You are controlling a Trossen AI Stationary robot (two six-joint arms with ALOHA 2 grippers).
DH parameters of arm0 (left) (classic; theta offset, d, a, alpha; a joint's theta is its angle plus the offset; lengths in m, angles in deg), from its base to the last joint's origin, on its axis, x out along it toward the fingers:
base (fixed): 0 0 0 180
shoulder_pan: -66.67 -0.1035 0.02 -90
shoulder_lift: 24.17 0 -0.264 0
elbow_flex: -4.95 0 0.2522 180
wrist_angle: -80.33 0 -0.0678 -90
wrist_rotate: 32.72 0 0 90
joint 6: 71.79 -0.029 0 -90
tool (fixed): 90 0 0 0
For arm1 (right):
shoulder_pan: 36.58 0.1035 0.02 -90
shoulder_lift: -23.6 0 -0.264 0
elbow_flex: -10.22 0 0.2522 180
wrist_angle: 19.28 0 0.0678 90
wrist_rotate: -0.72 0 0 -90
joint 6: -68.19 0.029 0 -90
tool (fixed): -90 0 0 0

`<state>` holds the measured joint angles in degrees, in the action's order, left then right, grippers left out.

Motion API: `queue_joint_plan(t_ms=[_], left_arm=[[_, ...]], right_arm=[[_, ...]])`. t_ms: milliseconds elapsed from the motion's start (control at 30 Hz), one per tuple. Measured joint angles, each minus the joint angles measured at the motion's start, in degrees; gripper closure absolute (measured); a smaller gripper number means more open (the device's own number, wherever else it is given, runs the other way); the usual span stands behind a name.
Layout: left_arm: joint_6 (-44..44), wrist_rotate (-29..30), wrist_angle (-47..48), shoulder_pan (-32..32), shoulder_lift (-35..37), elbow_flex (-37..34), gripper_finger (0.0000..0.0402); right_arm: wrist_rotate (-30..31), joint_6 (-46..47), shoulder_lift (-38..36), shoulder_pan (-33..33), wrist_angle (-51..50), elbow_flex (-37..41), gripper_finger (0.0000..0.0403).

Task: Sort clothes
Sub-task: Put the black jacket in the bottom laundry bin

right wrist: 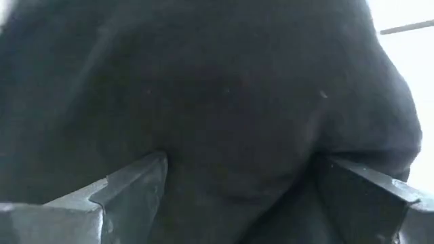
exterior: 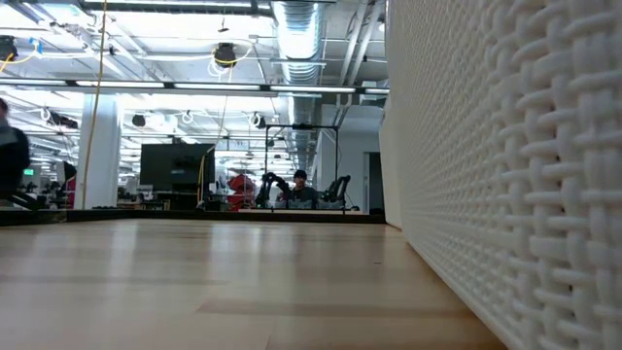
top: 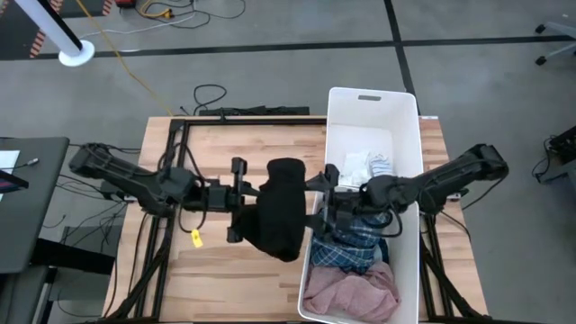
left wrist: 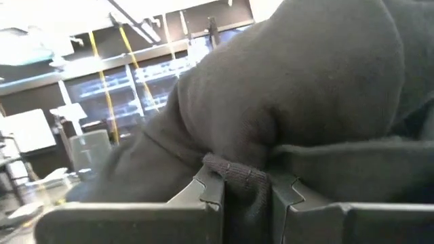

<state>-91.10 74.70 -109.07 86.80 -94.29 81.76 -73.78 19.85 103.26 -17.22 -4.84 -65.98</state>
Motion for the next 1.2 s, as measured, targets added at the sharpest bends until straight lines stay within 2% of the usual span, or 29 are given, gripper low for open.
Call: queue_joint_plan(t_ms=[100,267,433,700,967,1033,1200], left_arm=[[1.82,-2.6,-1.98,-0.23,-1.19,0.0,0.0366],[3.93,-3.16,-2.07,-0.39,-1.16,0.0,0.0365],[5.31,-3.21,-1.02,-0.52,-1.16,0.02,0.0354],[7.14,-3.73,-0.05,-0.93,-1.14,0.09,0.035],[7.6,-3.64,-0.15,-0.93,-1.12,0.09,0.0341],[7.41,-3.6,-0.13,-0.93,-1.14,0.09,0.0332],[5.5,-1.86,0.24,-0.34,-1.24,0.07,0.0296]], right_arm=[[1.01,-3.24,2.13,0.02,2.33,-1.04,0.0011],[2.99,-5.68,4.68,0.08,4.13,-2.59,0.0013],[3.27,-5.6,5.13,0.04,3.8,-3.55,0.0043],[3.31,-4.17,5.15,-0.02,4.57,-4.17,0.0171],[3.24,-3.59,4.94,0.0,3.9,-4.17,0.037],[3.61,-3.43,4.62,0.0,3.02,-4.17,0.0383],[6.69,-0.49,2.58,0.52,-0.71,-4.17,0.0383]])
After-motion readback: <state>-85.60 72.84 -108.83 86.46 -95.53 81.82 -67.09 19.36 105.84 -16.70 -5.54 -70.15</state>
